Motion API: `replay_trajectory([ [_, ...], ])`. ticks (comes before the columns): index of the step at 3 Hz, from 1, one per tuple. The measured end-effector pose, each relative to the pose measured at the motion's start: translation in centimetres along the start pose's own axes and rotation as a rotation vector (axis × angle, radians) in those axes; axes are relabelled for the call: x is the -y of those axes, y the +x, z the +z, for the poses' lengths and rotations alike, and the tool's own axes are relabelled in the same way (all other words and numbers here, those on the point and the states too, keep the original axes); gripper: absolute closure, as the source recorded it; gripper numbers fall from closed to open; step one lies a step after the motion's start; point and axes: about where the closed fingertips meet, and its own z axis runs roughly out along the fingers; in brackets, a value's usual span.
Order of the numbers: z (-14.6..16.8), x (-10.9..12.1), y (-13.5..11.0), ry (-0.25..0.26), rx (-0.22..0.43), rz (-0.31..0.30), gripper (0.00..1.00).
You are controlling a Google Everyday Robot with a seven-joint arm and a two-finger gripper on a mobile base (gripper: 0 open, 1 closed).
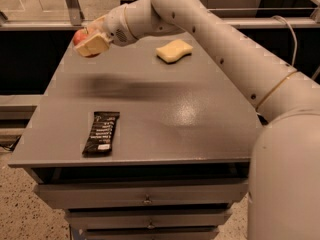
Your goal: Move apple near rxbar chocolate
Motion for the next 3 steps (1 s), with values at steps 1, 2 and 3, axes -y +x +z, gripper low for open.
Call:
replay_trajectory([
  [1,-2.1,-2.2,1.1,-0.02,-0.003,-0.001,1.0],
  [2,-5.3,-6.2,4.0,-0.042,-0.028,-0.014,1.0],
  [3,-6.4,-7.6,5.0,-0.053,-0.034,-0.021,1.0],
])
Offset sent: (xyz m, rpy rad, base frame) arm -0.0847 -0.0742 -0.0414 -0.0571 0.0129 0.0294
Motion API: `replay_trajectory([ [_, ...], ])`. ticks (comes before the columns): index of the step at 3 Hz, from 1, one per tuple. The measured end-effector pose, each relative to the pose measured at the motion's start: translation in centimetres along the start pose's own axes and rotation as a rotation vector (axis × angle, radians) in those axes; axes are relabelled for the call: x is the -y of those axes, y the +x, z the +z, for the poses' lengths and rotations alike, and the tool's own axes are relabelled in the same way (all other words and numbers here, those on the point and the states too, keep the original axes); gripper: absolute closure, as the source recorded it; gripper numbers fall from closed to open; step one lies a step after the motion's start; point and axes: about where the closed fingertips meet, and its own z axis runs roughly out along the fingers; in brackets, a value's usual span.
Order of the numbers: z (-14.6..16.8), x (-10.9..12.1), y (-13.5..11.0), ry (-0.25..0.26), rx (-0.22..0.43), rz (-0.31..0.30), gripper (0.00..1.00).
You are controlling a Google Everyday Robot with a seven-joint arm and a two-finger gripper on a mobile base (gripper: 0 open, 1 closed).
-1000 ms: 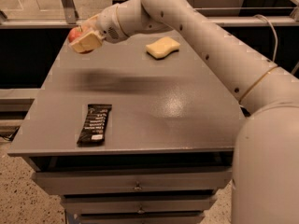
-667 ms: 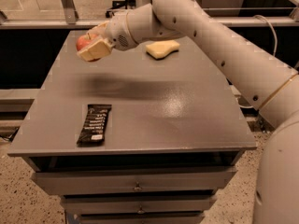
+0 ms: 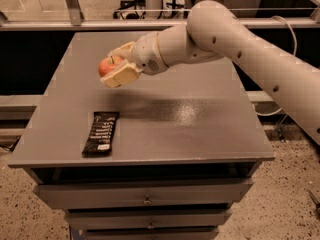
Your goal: Move apple near rxbar chocolate
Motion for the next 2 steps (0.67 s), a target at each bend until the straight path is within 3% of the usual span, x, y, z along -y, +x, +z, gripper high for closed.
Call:
replay_trajectory([
  [2,-1.1,-4.7,2.2,-0.083,-0.023,-0.021,1.0],
])
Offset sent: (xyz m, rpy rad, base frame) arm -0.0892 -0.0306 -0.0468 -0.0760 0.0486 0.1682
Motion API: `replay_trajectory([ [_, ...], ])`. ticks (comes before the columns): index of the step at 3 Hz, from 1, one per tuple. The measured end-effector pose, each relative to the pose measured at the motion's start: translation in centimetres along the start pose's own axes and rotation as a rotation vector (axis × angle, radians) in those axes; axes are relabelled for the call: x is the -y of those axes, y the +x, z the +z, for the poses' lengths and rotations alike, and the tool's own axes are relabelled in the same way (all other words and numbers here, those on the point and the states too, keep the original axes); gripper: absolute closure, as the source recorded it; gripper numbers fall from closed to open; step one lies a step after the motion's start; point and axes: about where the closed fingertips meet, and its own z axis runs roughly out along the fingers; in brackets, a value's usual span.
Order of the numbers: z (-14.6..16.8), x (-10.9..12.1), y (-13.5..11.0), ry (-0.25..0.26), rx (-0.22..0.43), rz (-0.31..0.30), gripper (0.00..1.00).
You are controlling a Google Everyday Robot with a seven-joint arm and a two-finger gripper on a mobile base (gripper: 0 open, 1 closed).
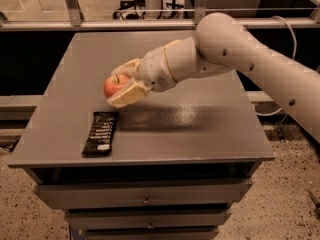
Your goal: Move apple near rxbar chocolate
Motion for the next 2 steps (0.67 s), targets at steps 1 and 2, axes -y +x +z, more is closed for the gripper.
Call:
replay_trajectory([
  [1,0.2,-2.9,1.2,-0.069,-0.013,-0.016,1.0],
  [2,0.5,-4.5,2.2,-0.113,-0.024,-0.028,0.85],
])
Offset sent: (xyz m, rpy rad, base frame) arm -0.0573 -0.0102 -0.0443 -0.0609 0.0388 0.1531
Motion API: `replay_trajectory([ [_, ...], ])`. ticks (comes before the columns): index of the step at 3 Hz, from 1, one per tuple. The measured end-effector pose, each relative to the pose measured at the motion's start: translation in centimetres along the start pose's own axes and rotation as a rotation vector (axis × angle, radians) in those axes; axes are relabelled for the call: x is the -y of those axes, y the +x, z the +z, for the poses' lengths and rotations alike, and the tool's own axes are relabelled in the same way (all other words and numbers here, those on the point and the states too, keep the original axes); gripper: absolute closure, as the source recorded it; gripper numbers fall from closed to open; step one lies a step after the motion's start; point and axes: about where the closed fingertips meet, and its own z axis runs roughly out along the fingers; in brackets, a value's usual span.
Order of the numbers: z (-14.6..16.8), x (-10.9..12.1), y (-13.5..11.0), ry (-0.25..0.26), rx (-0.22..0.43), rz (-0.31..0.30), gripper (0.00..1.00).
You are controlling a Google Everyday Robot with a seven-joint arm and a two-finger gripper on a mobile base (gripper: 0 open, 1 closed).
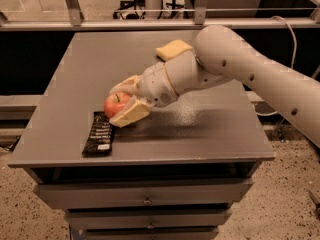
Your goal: Move apple near rxbar chocolate
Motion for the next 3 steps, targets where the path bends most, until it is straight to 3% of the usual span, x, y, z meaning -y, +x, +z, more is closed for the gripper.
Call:
replay_trajectory([
  [3,-0.59,-0.45,1.51,-0.012,-0.034,-0.048,0.15],
])
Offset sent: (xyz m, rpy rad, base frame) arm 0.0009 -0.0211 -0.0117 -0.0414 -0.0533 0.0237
